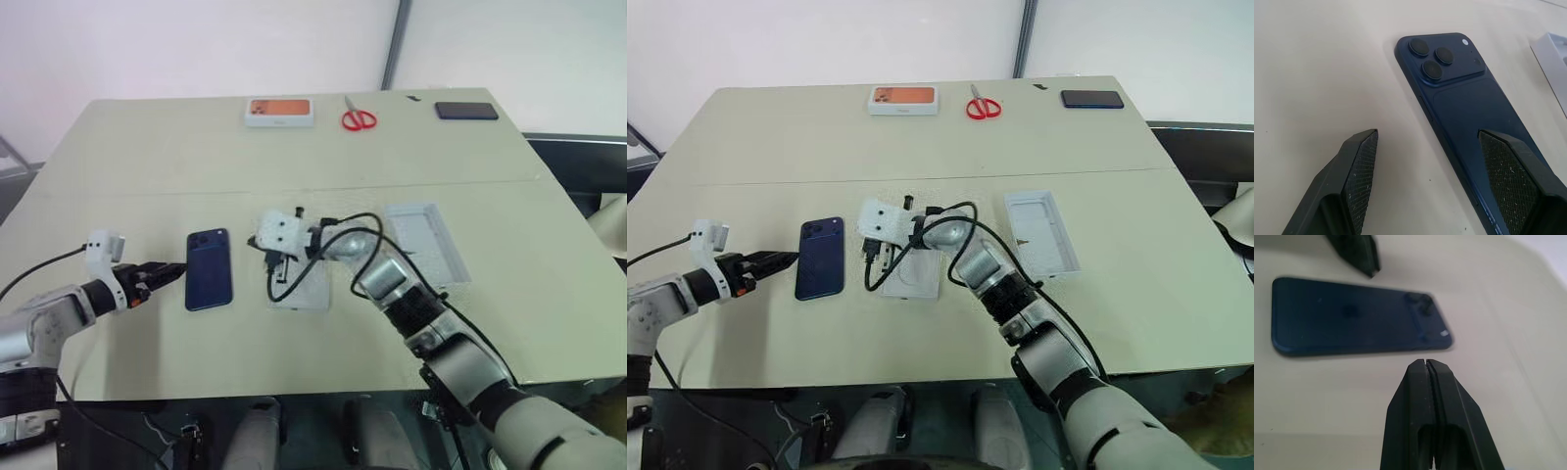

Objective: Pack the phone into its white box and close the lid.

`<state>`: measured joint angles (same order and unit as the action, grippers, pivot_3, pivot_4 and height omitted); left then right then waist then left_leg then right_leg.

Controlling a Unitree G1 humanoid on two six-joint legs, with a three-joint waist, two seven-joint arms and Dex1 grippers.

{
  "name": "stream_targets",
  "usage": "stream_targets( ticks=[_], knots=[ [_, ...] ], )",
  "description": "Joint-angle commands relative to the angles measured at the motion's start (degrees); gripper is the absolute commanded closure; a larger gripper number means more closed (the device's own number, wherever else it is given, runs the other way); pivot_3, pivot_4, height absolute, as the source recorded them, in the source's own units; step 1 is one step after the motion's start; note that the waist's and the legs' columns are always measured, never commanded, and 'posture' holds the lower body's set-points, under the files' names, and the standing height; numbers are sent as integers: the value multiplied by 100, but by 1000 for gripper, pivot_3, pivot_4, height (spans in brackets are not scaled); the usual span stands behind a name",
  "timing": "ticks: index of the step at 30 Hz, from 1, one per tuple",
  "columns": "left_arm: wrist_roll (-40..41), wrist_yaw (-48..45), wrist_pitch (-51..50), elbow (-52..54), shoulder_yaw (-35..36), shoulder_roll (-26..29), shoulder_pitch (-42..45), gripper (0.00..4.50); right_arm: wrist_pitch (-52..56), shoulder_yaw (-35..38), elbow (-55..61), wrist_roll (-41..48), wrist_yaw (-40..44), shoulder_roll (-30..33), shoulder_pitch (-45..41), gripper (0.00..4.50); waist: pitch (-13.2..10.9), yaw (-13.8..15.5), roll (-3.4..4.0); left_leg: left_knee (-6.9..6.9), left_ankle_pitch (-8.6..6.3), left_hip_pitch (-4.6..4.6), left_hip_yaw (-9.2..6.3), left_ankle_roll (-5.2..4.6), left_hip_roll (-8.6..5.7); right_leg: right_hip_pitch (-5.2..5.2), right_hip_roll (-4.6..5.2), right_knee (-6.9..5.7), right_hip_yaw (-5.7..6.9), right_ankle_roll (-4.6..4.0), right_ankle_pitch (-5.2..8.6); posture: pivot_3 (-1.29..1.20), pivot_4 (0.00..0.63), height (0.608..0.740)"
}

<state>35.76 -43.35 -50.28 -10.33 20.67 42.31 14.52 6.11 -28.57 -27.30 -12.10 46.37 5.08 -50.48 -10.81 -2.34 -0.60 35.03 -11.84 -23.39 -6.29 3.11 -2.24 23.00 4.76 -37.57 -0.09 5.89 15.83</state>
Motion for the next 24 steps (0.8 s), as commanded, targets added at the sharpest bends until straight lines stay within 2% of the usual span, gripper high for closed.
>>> stream_targets(
  ticks=[1, 6, 11, 17, 24],
  knots=[
    [243, 112, -671, 110, -136, -165, 138, 1051, 220, -140, -311, -99, 168, -244, -343, 4452, 0, 10, 0, 0, 0, 0, -1, 0, -1, -1, 0, 0, 0, 0, 0, 0, 150, 740],
    [184, 232, -1197, 173, -342, -271, 112, 1051, 343, -309, -666, -287, 289, -418, -437, 4452, 3, 1, 3, -1, 0, 1, 0, 0, -3, 0, 2, -1, -1, 0, 0, 0, 150, 740],
    [646, 468, -2049, 309, -102, -726, 331, 1051, 354, -266, -915, -354, 212, -539, -534, 4452, 9, 26, 6, 1, 0, 3, -2, 1, -6, -4, 6, -3, 1, 0, 0, 0, 150, 740],
    [457, 658, -2261, 266, -390, -919, 392, 1051, 321, -241, -1082, -387, 127, -613, -620, 4452, 14, 56, 11, 1, 0, 10, -4, 1, -17, -15, 19, -2, 3, 1, 0, 0, 150, 740],
    [614, 719, -2562, -22, -277, -1178, 861, 1051, 256, -269, -1059, -459, 143, -579, -566, 4452, 38, 147, 25, 1, 0, 18, -3, 1, -24, -25, 22, 0, 4, 2, 1, 0, 150, 740]
  ],
)
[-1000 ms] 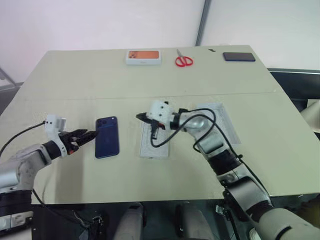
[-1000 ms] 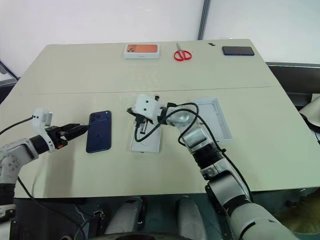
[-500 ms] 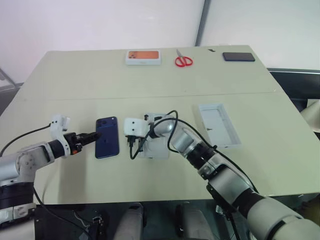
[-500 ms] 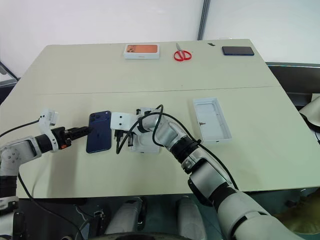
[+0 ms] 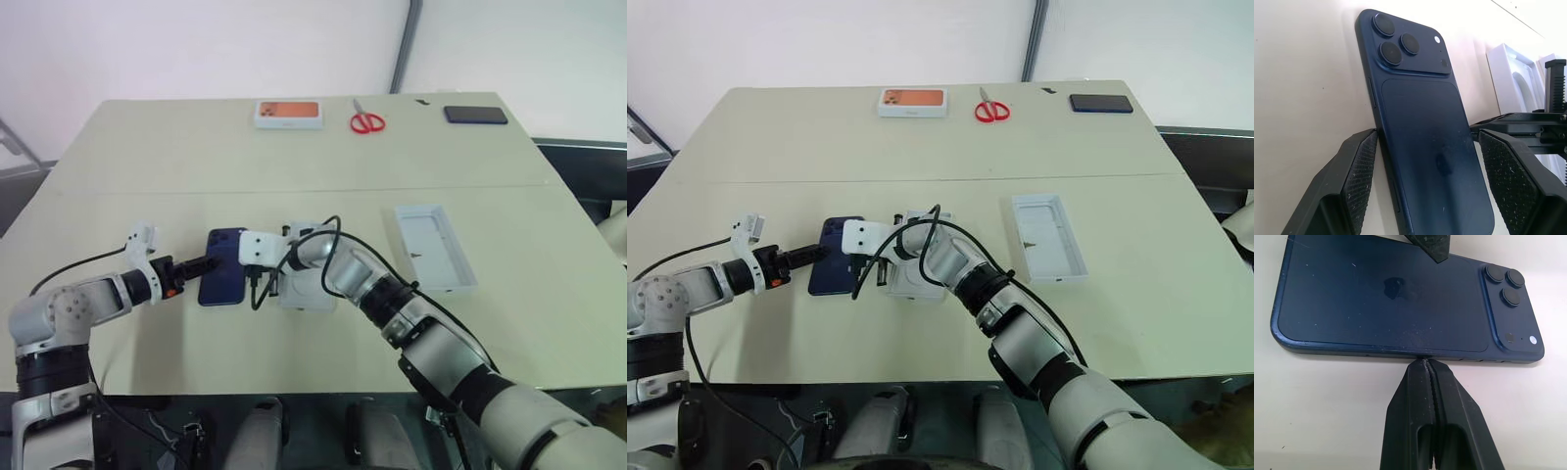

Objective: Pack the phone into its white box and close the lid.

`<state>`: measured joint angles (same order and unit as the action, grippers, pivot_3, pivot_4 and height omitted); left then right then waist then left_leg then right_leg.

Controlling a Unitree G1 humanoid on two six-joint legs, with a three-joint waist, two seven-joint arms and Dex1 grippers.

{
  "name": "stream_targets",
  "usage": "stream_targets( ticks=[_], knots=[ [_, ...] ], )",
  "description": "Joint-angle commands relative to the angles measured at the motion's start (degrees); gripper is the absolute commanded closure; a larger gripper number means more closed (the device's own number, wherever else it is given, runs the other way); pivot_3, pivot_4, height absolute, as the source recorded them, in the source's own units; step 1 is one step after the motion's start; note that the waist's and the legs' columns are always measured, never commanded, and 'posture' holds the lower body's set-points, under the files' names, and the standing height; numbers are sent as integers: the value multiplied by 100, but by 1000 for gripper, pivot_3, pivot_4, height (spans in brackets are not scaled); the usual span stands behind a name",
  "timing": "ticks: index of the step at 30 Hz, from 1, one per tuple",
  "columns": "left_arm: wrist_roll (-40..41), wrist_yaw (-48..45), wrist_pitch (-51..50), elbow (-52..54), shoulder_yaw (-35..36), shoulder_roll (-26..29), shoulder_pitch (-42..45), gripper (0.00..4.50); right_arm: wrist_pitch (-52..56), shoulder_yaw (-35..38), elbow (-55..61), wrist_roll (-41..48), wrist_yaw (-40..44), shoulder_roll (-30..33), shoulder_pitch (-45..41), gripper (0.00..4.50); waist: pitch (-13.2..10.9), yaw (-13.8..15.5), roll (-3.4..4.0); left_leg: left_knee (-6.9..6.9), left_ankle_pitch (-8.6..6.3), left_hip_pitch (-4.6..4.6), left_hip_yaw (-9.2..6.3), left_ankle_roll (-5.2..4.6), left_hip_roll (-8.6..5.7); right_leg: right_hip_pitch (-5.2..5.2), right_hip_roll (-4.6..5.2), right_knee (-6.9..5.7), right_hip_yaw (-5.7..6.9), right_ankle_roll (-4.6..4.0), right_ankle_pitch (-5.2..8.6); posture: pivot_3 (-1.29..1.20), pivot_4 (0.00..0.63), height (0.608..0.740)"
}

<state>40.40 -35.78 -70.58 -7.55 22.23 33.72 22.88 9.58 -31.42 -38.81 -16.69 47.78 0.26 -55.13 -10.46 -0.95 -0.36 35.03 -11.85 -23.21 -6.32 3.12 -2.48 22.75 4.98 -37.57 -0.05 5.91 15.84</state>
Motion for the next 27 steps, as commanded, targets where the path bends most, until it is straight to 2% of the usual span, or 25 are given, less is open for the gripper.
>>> stream_targets(
  ticks=[1, 6, 10, 13, 16, 18, 26, 27],
  knots=[
    [176, -58, -584, -344, -411, -333, 86, 1051, -89, 24, 82, -8, 0, -97, -104, 4452, 3, 17, 2, 0, 0, 1, -1, 0, -2, -1, 1, 0, 2, 0, 0, 0, 150, 740],
    [-2, -126, -628, -524, -590, -269, 299, 1051, -136, 21, 99, -52, 6, -59, -54, 4452, 4, 14, 0, 0, 0, 1, -2, 0, -6, -4, 3, 1, 4, 1, 1, 0, 150, 740],
    [-244, -176, -229, -592, -725, -192, 372, 1051, -155, 27, 118, -60, -4, -33, -26, 4452, 4, 15, 0, 0, 0, 1, -3, 0, -6, -4, 3, 1, 3, 1, 1, 0, 150, 740],
    [-272, -164, -126, -762, -581, -165, 397, 1051, -152, 44, 126, -61, -23, -7, -15, 4452, 5, 12, 1, -1, 0, 2, -4, 0, -6, -4, 3, 1, 3, 1, 1, 0, 150, 740],
    [-238, -135, -105, -851, -442, -158, 366, 1856, -153, 51, 147, -63, -25, 28, 9, 4500, 5, 1, 1, -1, 0, 3, -4, 0, -6, -3, 2, 1, 3, 1, 1, 0, 150, 740],
    [-245, -145, -61, -854, -451, -147, 303, 2793, -152, 54, 174, -59, -7, 55, 37, 4500, 5, -12, 0, -1, 0, 1, -4, 0, -6, -3, 3, 2, 3, 1, 1, 0, 150, 740],
    [-193, -71, -94, -808, -392, -238, 154, 2793, -179, 32, 202, -71, -10, 78, 76, 4500, 5, -19, 0, -4, 0, 2, -3, 0, -4, -2, 2, 2, 3, 1, 1, 0, 150, 740],
    [-169, -26, -147, -820, -341, -261, 160, 3065, -182, 29, 201, -73, -10, 80, 78, 4500, 5, -19, 0, -4, 0, 2, -3, 0, -5, -2, 3, 2, 2, 1, 1, 0, 150, 740]
  ],
)
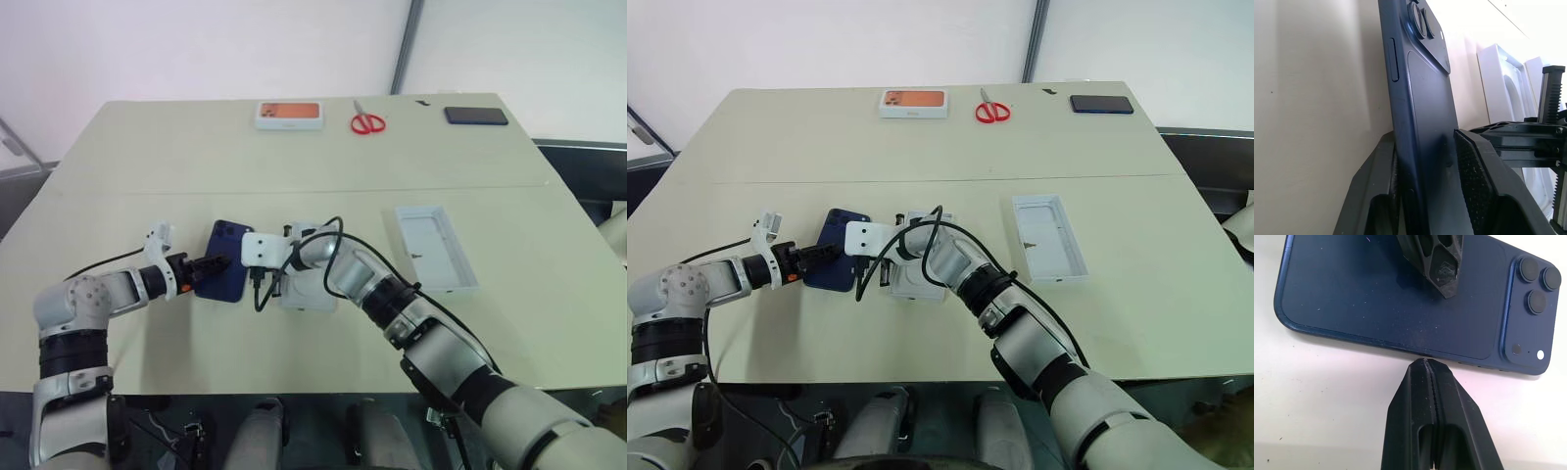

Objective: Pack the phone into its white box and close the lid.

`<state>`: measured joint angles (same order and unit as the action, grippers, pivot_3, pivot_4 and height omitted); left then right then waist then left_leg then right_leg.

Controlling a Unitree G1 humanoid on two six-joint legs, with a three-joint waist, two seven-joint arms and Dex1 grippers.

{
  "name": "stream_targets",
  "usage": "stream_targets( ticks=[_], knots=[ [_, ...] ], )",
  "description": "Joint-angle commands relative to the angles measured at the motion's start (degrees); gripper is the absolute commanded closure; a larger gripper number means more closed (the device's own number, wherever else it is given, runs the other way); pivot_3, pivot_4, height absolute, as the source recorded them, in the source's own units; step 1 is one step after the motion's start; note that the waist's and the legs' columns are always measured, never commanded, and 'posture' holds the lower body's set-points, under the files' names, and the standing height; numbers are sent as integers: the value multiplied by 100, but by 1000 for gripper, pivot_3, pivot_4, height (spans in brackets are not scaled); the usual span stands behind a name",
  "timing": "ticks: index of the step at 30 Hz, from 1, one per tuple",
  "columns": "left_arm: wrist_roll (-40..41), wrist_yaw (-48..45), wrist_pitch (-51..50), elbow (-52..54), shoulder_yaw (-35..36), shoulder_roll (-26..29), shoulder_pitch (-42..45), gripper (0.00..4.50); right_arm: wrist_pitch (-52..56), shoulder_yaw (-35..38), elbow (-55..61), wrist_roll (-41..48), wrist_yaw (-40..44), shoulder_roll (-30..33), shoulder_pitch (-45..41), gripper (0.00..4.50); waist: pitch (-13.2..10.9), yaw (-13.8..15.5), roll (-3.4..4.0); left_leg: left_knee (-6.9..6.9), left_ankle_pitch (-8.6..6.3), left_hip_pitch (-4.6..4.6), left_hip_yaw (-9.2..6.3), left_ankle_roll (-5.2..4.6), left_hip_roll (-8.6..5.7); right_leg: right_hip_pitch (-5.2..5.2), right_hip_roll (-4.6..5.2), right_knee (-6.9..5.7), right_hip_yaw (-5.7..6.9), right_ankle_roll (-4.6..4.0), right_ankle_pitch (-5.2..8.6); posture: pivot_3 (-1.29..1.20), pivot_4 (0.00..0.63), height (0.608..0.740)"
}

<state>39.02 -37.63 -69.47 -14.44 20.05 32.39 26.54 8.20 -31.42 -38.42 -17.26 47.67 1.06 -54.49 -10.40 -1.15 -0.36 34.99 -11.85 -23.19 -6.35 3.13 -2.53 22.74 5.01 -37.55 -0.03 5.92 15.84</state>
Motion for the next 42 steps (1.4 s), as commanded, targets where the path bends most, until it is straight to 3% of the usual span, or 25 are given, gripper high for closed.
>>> stream_targets(
  ticks=[1, 4, 9, 17, 20, 25, 27, 32, 42],
  knots=[
    [-25, 192, -267, -135, -91, -142, -207, 3335, -45, 27, 159, -20, -3, 0, 19, 4500, 0, -1, 0, 0, 0, 0, 0, 0, 0, 0, 0, 0, 0, 0, 0, 0, 150, 740],
    [49, 173, -266, -98, -54, -152, -227, 4298, -54, 22, 154, -28, -10, 7, 29, 4500, 15, 14, 0, 1, 0, 3, -3, 0, 1, -6, 0, 1, 3, 0, 0, 0, 150, 740],
    [238, 155, -332, -133, 139, -132, -237, 4298, -125, 138, 294, 92, 1, 6, 68, 4500, 19, -15, 1, -32, -1, 57, 2, 1, 1, -43, 0, 13, -2, 0, 2, 0, 150, 740],
    [1157, 196, -351, -340, 1475, -393, -92, 4298, 783, 1529, 1453, 1967, 695, -155, 332, 4500, 14, -50, -8, -49, 2, 51, 0, 4, 14, -33, -1, 22, -3, 0, 1, 0, 150, 740],
    [1435, 108, -426, -117, 1629, -508, -222, 4328, 1241, 1784, 1956, 2429, 990, 100, 513, 3635, 11, -63, -18, -49, 2, 35, -2, 5, 18, -19, -1, 22, -1, 0, 1, 0, 150, 740],
    [1978, 396, -698, -142, 2075, -698, -142, 4328, 1853, 1460, 3377, 2905, 1943, 1092, 1148, 1088, 7, -78, -23, -18, 3, -34, -1, 6, 18, 38, 2, 11, 1, 1, -1, 0, 150, 740],
    [2221, 461, -806, 7, 2155, -765, -170, 4328, 1955, 1220, 3868, 2952, 2353, 1589, 1399, 1088, 5, -93, -25, -17, 3, -35, -1, 6, 16, 38, 2, 10, 1, 1, -1, 0, 150, 740],
    [2575, 785, -786, 257, 2279, -863, -147, 4328, 1369, 819, 3974, 2307, 2264, 2359, 1725, 1088, 1, -148, -32, -16, 3, -31, 4, 5, 17, 37, -4, 10, 3, 1, -1, 0, 150, 740],
    [2783, 1096, -600, 243, 2181, -817, -70, 4328, 1055, 421, 3623, 1813, 1786, 2242, 1879, 1088, -8, -116, -49, -13, 3, -31, 4, 6, 19, 36, -5, 10, 1, 0, -1, 0, 150, 740]
  ],
)
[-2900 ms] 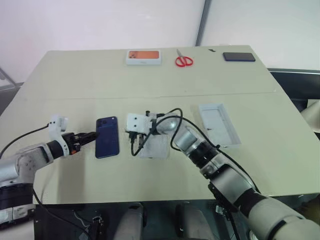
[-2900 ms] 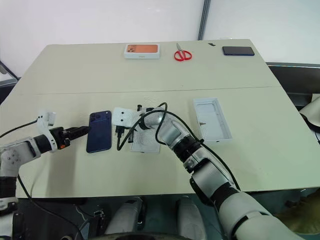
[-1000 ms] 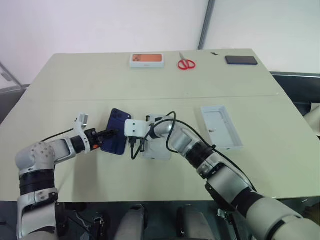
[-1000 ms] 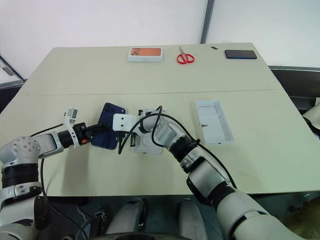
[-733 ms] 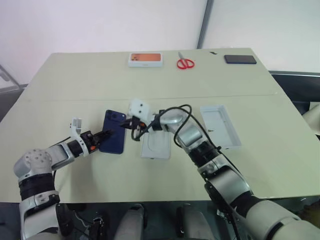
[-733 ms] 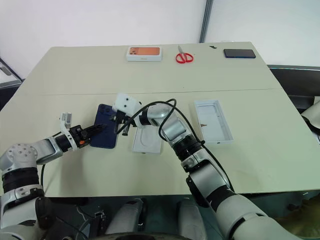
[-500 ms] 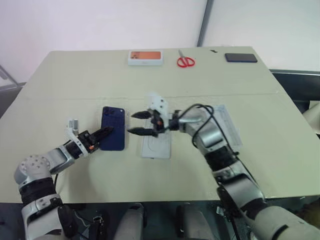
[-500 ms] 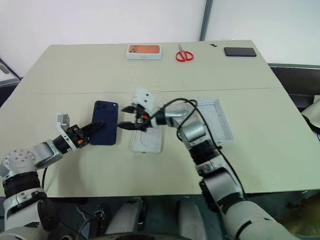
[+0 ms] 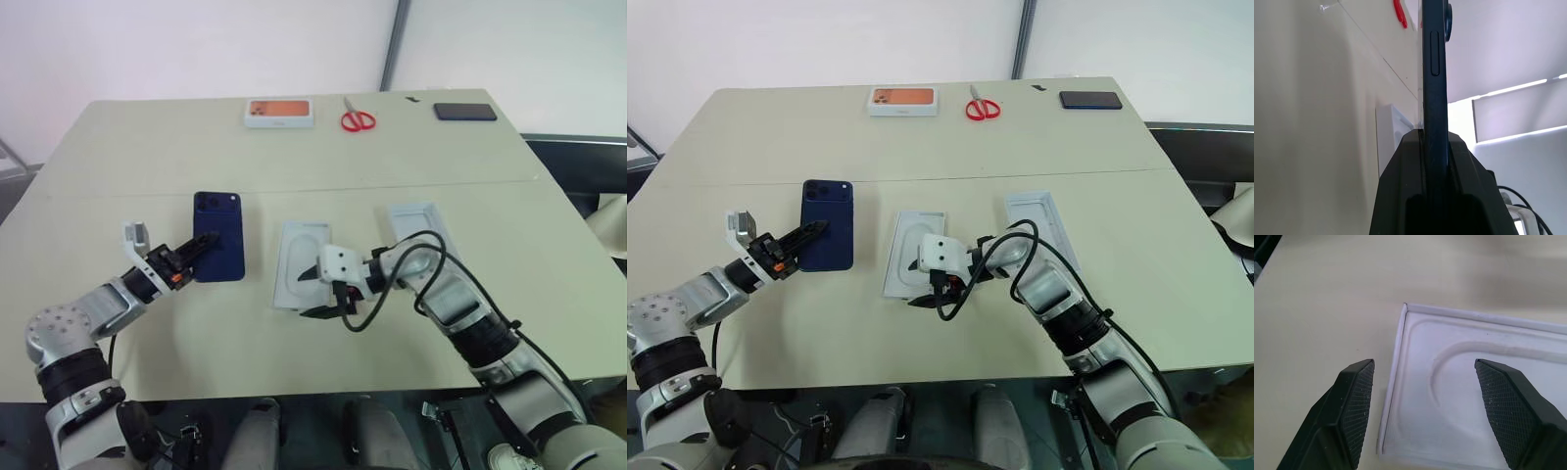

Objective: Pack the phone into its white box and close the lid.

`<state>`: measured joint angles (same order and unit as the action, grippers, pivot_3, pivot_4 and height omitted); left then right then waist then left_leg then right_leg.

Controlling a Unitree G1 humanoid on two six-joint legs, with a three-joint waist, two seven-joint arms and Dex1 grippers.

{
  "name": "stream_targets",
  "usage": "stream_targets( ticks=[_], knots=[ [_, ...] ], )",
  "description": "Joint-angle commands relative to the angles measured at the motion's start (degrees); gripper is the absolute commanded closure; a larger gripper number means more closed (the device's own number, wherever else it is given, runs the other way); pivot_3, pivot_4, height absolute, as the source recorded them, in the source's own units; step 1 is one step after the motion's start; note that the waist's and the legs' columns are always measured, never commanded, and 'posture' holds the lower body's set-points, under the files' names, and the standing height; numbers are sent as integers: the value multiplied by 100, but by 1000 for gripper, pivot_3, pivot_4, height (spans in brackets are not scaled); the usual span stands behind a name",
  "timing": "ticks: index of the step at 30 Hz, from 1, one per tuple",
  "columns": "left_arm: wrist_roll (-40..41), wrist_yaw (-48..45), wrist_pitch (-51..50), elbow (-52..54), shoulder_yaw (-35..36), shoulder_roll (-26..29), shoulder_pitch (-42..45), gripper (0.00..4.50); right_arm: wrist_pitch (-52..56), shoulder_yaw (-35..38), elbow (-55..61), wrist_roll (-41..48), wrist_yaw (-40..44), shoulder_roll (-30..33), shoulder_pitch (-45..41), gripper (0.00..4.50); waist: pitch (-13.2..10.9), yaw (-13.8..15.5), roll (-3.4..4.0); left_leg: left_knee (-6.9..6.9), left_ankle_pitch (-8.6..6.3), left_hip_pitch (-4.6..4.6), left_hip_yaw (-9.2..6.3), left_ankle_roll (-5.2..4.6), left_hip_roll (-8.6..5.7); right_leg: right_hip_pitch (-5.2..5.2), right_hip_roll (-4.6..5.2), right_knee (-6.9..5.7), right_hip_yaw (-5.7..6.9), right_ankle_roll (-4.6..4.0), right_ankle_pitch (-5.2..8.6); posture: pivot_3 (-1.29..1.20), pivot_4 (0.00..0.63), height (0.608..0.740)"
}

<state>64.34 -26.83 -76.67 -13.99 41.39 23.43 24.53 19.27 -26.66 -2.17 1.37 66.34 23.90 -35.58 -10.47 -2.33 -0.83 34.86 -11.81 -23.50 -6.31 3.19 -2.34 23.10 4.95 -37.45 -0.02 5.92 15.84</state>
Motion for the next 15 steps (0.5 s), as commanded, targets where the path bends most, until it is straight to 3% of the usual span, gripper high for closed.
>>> stream_targets(
  ticks=[1, 3, 5, 15],
  knots=[
    [264, 36, 126, 201, 39, 73, 127, 4328, -42, -81, -14, -80, -77, -45, -10, 1319, -3, 5, -4, 0, 0, 0, 0, 0, 0, 0, 0, 0, 0, 0, 0, 0, 150, 740],
    [249, 64, 152, 246, -20, 57, 104, 4328, -57, -139, -42, -146, -73, -19, 17, 1924, -5, 12, -8, 0, 0, 0, 0, 0, 0, 0, 2, 1, 0, 0, 0, 0, 150, 740],
    [307, 39, 111, 344, -92, 38, 59, 4328, -40, -257, -47, -248, -27, 57, 66, 2896, -6, 17, -11, 1, 0, 0, -1, 0, 0, -1, 2, 1, 0, 0, 0, 0, 150, 740],
    [514, 103, 124, 338, -202, 174, 104, 4328, 128, -300, 104, -215, -51, -80, 160, 2896, -4, 12, -14, 2, 0, 0, -3, 0, 0, -4, 0, 2, 0, 0, 0, 0, 150, 740]
  ],
)
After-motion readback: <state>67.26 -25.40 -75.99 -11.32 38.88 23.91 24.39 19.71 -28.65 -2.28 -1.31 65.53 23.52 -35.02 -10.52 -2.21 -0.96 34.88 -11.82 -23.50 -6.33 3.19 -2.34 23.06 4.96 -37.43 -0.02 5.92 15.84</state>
